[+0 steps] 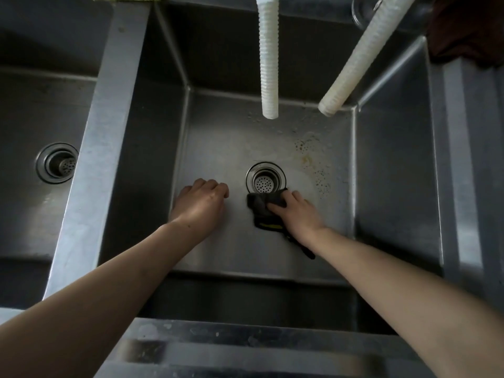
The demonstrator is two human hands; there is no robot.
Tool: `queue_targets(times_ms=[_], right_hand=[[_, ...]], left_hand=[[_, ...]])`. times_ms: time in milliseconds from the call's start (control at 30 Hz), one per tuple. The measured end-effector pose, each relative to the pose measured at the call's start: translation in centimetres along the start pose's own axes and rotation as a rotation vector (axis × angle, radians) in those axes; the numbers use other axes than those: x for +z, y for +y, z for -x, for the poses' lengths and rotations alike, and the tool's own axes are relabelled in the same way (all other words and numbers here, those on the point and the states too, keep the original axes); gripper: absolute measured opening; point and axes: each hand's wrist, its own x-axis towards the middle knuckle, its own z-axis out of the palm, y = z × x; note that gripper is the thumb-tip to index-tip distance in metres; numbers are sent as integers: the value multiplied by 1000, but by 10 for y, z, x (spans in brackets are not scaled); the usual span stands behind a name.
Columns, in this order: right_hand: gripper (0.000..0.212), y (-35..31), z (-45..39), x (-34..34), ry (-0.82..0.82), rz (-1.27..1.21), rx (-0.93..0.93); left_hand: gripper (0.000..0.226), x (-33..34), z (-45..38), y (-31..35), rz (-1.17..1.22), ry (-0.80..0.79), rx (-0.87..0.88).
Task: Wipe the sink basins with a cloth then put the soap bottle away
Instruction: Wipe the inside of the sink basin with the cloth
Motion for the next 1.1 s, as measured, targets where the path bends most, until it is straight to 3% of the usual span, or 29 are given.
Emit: queue_targets(times_ms=[133,267,333,433,500,600,700,833,933,1100], right_hand=[[37,-4,5,-7,32,-90,29],[60,3,26,-4,-20,72,-162],[52,14,31,0,51,102,-182],[52,28,33,-2,96,44,-19],[40,34,32,-4,219,-63,121],[43,41,28,-1,435,-136,214],[41,36,27,5,505,-127,289],[53,32,13,18,443,-71,282],[72,28,-1,33,263,-129,203],[64,25,-4,48,265,-163,257]], left_hand=[[25,2,0,3,-35,-53,-22],[26,3,-2,2,-54,-111,-41],[27,5,-4,2,-57,-117,-42],[30,8,-8,4,-40,-113,-52],[34,11,-11,6,-13,-116,-50],[40,19,-17,8,16,-126,-63],[44,28,-23,8,20,-144,-65],[49,41,-30,3,23,-158,-46],[52,49,-37,-5,14,-162,-44],[58,63,-51,-18,-33,-167,-37]])
